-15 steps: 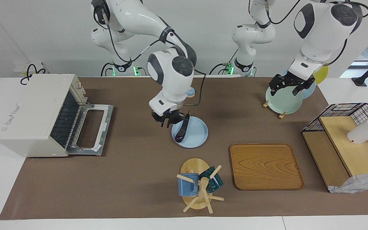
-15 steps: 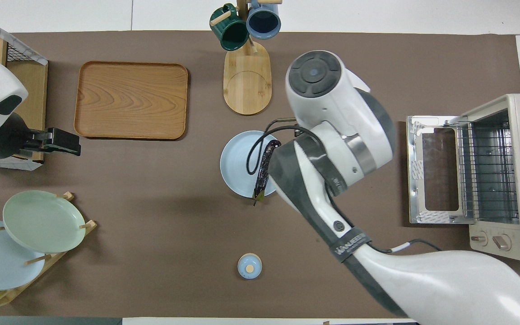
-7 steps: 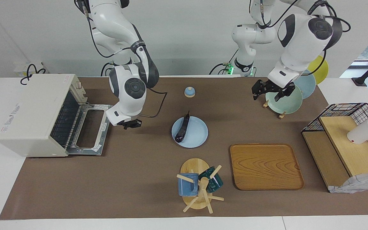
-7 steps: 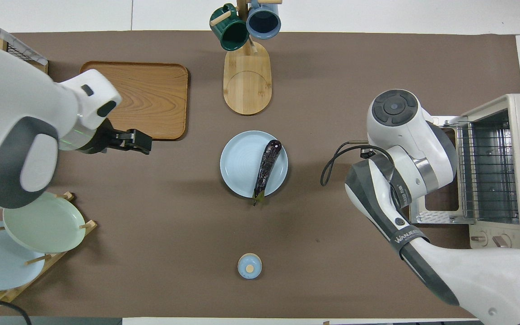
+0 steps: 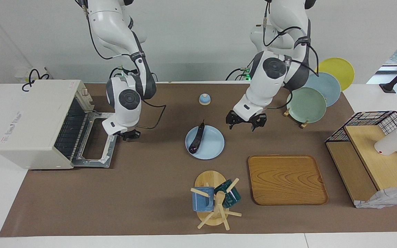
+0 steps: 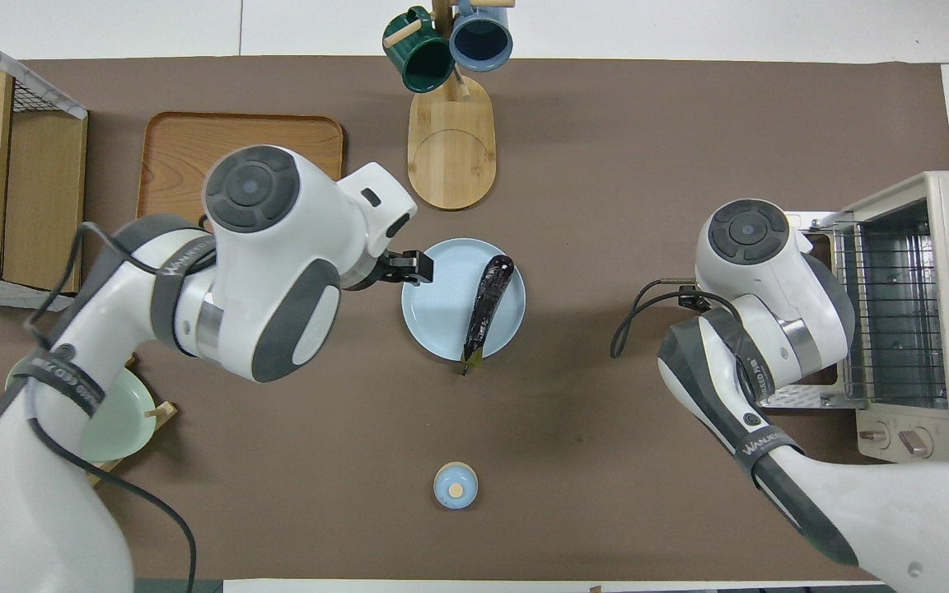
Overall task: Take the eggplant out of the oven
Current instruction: 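Grasp the purple eggplant with the left gripper and lift it off the plate, then push the oven door shut with the right gripper while the left gripper holds the eggplant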
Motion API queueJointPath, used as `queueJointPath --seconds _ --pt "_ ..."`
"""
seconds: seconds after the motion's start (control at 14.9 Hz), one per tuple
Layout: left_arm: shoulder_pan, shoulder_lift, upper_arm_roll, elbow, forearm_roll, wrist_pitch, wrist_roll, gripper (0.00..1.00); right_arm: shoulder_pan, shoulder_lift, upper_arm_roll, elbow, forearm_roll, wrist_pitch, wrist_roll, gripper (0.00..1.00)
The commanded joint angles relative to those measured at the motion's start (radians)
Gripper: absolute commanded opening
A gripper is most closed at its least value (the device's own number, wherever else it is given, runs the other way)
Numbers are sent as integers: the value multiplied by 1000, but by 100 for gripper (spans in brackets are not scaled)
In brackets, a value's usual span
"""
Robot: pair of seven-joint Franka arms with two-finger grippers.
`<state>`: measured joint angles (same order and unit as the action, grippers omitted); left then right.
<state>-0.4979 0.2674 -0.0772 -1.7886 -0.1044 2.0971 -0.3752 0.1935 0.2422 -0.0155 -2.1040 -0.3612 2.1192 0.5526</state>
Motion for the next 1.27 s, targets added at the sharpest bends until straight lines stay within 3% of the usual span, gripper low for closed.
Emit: queueJointPath --seconds 0.0,0.4,0.6,0.8,1.2 --pt "-88 65 19 0 -18 90 -42 100 -20 -32 14 -42 -44 21 -14 0" --pt "-212 141 20 -14 -18 222 -88 100 -8 -52 16 -30 -160 -63 -33 0" --pt "-217 159 20 -14 -17 241 -87 100 -17 -78 16 27 -170 -148 -136 0" --pt "-215 170 22 -17 -12 254 -82 98 -67 -154 17 56 -170 -202 -281 0" --pt "-205 170 24 -43 -9 274 -80 68 -201 -262 17 47 -154 -242 -539 0"
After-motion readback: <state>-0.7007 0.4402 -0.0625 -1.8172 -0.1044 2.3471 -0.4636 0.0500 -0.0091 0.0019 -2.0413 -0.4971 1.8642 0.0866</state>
